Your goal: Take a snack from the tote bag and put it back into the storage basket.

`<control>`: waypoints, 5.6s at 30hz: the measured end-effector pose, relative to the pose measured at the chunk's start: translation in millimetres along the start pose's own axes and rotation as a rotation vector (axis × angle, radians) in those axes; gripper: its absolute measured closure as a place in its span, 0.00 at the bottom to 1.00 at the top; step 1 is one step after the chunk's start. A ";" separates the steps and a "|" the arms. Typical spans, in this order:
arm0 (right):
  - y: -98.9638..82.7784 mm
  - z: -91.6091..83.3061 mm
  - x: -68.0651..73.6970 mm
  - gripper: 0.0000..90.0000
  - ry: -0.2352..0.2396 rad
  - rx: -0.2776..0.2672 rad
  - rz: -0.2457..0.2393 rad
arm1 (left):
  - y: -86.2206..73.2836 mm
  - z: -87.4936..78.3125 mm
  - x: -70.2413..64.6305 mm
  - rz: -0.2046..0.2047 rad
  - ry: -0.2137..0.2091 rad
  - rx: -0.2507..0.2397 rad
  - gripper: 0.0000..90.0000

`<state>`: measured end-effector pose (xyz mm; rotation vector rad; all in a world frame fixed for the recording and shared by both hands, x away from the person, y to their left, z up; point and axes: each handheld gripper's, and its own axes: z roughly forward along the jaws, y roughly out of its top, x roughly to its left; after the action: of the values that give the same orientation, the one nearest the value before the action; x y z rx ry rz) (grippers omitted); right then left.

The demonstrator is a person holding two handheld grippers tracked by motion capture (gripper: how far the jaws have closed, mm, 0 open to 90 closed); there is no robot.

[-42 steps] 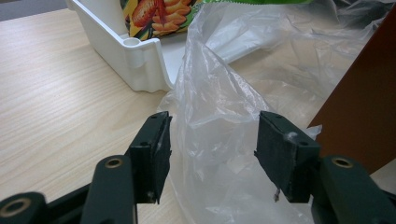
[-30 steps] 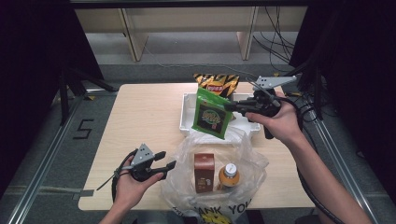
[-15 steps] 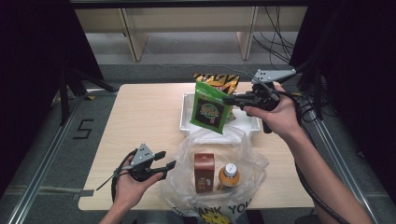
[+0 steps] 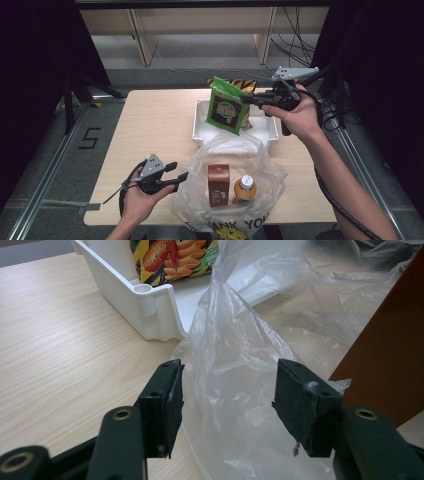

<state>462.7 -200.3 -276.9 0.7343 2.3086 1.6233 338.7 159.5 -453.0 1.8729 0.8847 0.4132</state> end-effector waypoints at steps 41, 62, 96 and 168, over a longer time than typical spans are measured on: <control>29.8 0.9 -24.1 1.00 -0.058 -0.058 -0.009 | 0.1 0.1 -0.1 -0.004 0.005 0.003 0.49; -7.9 26.3 -55.7 1.00 -0.090 0.015 0.074 | -0.6 0.4 -0.1 0.012 -0.002 0.011 0.49; -48.7 68.0 -80.0 1.00 -0.124 0.154 0.064 | -4.4 2.0 -1.1 0.009 -0.014 0.021 0.49; -99.5 72.5 -78.0 0.91 -0.299 0.345 0.142 | -5.7 1.7 -1.8 0.009 -0.015 0.024 0.49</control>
<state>535.1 -207.9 -403.2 1.1511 2.3765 1.0778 336.4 158.5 -458.7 1.9005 0.8751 0.3945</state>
